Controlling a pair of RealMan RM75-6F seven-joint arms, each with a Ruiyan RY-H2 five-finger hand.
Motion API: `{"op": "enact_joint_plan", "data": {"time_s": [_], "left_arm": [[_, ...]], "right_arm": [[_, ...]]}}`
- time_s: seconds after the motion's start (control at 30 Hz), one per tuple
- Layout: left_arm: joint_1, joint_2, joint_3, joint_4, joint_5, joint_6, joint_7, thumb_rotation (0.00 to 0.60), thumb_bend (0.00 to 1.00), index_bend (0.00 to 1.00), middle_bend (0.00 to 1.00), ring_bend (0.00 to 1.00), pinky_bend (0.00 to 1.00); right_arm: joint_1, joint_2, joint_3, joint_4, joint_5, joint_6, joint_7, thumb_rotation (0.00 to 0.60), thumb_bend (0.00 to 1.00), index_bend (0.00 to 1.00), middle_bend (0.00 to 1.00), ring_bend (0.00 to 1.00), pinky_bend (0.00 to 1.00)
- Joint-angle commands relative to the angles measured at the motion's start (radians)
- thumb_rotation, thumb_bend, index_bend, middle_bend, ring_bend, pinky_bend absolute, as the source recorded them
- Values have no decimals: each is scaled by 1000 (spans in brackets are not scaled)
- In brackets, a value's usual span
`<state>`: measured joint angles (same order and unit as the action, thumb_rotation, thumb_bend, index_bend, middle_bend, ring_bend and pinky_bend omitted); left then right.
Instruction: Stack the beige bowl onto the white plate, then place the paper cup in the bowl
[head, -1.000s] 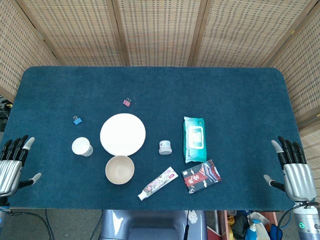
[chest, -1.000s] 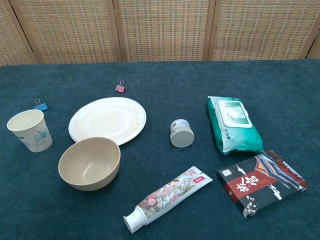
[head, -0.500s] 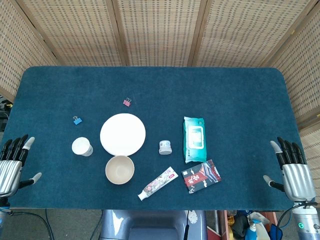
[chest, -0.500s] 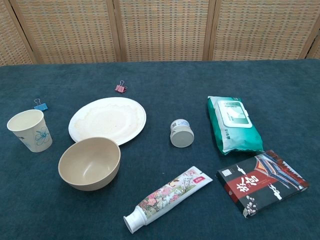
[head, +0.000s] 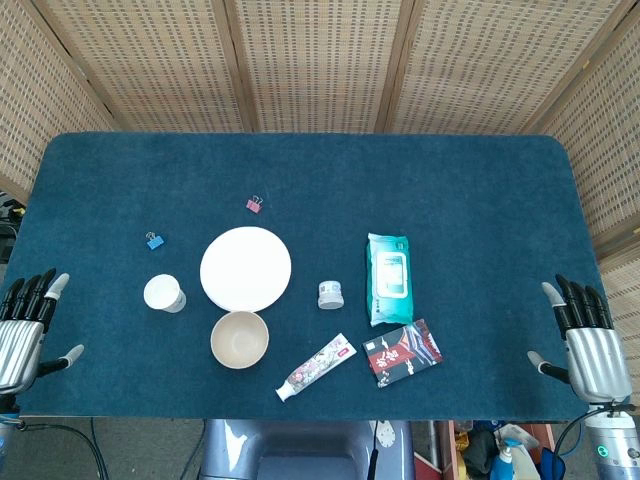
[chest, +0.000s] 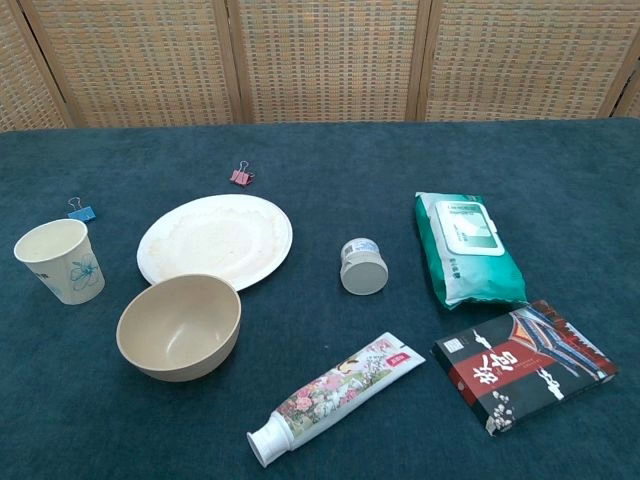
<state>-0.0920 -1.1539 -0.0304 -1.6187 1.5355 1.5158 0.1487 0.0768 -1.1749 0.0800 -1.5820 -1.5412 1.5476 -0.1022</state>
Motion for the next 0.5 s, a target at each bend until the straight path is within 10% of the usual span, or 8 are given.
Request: {"op": "enact_joint_plan", "data": {"time_s": [0.03, 0.5], "left_arm": [[0, -1, 1, -1, -1, -1, 4, 600, 22, 0, 0, 0, 0], [-40, -14, 30, -35, 96, -38, -6, 600, 134, 220, 0, 0, 0]], "right_arm": [[0, 0, 1, 1, 1, 0, 1, 600, 105, 0, 0, 0, 0], [-4, 1, 6, 2, 8, 7, 8, 600, 103, 0, 0, 0, 0]]}}
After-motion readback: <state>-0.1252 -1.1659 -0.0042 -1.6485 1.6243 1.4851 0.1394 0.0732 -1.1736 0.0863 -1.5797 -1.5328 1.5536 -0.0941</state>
